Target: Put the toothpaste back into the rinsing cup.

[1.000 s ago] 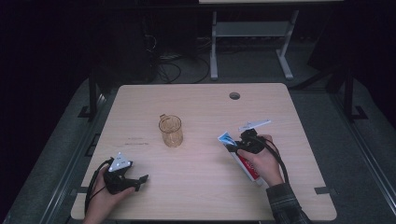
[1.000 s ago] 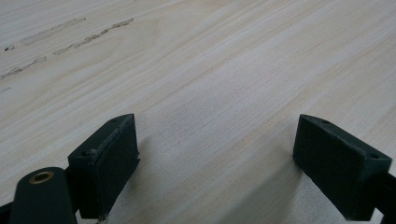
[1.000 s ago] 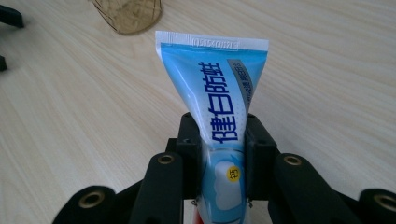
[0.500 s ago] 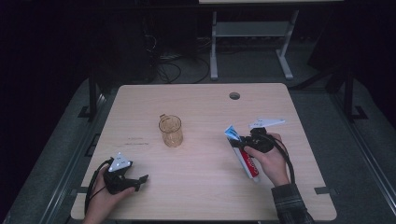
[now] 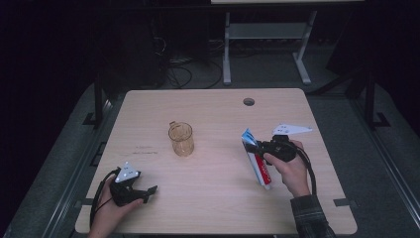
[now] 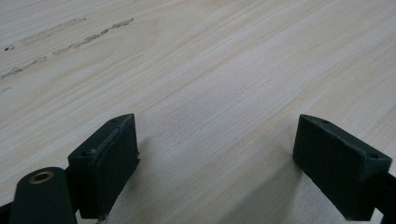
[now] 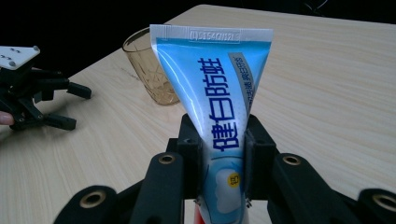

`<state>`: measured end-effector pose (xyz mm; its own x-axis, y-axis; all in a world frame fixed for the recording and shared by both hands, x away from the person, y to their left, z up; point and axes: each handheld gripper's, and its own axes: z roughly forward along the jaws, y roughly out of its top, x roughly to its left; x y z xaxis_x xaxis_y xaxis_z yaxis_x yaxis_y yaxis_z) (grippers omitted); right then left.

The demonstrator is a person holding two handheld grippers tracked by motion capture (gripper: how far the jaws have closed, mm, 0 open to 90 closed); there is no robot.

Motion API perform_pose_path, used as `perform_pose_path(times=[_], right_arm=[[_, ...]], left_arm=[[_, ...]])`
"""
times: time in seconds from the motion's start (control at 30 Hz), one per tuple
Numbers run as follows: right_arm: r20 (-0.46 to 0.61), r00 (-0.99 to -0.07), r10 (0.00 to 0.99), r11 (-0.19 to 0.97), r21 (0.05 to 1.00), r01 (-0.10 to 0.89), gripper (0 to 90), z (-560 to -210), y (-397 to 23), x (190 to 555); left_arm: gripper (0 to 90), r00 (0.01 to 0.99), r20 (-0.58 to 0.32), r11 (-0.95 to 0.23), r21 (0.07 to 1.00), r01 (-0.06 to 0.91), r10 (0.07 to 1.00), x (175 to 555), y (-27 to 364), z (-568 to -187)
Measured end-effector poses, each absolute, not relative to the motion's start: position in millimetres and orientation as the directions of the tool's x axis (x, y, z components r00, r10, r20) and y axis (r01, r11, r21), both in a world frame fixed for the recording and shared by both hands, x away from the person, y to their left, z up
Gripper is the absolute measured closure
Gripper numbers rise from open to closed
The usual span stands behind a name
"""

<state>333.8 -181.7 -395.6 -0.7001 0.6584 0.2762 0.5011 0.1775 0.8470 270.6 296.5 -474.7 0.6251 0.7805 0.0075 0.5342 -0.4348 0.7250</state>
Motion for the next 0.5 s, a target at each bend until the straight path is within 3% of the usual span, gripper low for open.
perform_pose_path(times=[0.5], right_arm=[[0.252,-0.721,0.645,0.169,0.873,0.457,72.4,-373,-170,345]], left_arm=[[13.0,0.624,0.007,-0.433,0.726,0.534,0.782,271,296,-475]])
